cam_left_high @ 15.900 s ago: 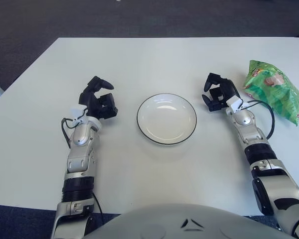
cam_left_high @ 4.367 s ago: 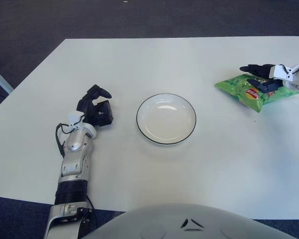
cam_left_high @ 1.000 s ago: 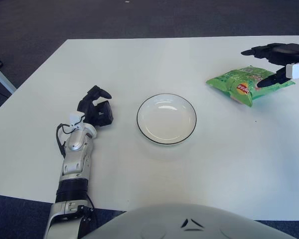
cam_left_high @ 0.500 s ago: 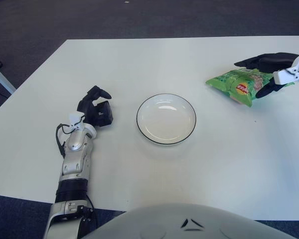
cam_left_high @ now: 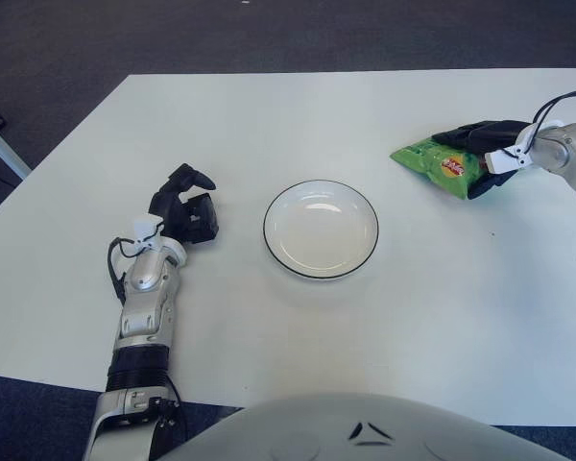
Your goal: Put the snack into the plate.
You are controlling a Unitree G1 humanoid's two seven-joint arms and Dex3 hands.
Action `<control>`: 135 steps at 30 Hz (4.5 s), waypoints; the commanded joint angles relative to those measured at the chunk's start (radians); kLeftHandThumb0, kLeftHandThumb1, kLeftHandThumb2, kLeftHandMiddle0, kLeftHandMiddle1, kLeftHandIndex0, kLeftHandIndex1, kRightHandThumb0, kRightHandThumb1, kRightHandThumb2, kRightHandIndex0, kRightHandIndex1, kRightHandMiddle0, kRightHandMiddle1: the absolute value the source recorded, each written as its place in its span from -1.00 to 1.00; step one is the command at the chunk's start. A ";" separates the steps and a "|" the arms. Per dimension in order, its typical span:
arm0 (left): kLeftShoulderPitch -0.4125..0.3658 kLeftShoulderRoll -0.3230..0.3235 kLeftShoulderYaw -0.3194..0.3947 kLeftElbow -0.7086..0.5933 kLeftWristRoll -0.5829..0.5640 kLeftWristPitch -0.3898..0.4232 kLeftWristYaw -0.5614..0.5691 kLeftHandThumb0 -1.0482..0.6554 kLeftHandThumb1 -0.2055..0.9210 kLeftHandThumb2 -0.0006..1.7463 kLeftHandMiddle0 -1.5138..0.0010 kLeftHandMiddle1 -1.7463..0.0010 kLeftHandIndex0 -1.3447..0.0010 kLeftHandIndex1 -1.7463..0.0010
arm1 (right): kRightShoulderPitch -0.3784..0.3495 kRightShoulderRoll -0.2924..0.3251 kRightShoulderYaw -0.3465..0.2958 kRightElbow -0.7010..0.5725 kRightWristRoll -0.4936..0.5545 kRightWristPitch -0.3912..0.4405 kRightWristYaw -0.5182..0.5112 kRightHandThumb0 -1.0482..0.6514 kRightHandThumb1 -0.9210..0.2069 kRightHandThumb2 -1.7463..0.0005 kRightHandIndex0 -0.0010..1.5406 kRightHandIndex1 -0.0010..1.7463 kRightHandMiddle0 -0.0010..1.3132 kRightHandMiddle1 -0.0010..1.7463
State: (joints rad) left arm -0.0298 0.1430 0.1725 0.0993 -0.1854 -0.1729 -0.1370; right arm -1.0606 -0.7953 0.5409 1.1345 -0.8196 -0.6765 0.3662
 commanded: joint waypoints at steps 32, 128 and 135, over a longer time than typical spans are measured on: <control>0.151 -0.103 -0.024 0.115 -0.016 -0.004 0.012 -0.33 -0.09 0.52 -0.46 -1.00 0.08 -1.00 | 0.084 0.128 0.121 0.137 -0.102 0.194 -0.884 0.19 0.39 -0.62 -0.09 0.65 0.02 0.97; 0.113 -0.124 -0.048 0.170 -0.006 -0.027 0.030 -0.32 -0.01 0.46 -0.57 -1.00 0.13 -1.00 | 0.339 0.328 -0.177 -0.808 0.548 -0.192 0.030 0.23 0.46 -0.78 0.03 0.93 -0.17 1.00; 0.113 -0.124 -0.048 0.170 -0.006 -0.024 0.031 -0.32 -0.01 0.46 -0.56 -1.00 0.13 -1.00 | 0.350 0.310 -0.167 -0.838 0.563 -0.166 0.126 0.23 0.41 -0.75 0.01 0.93 -0.20 1.00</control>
State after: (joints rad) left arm -0.0673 0.1280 0.1518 0.1355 -0.1868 -0.1864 -0.1182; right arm -0.7217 -0.4616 0.3601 0.3239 -0.2796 -0.8595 0.4334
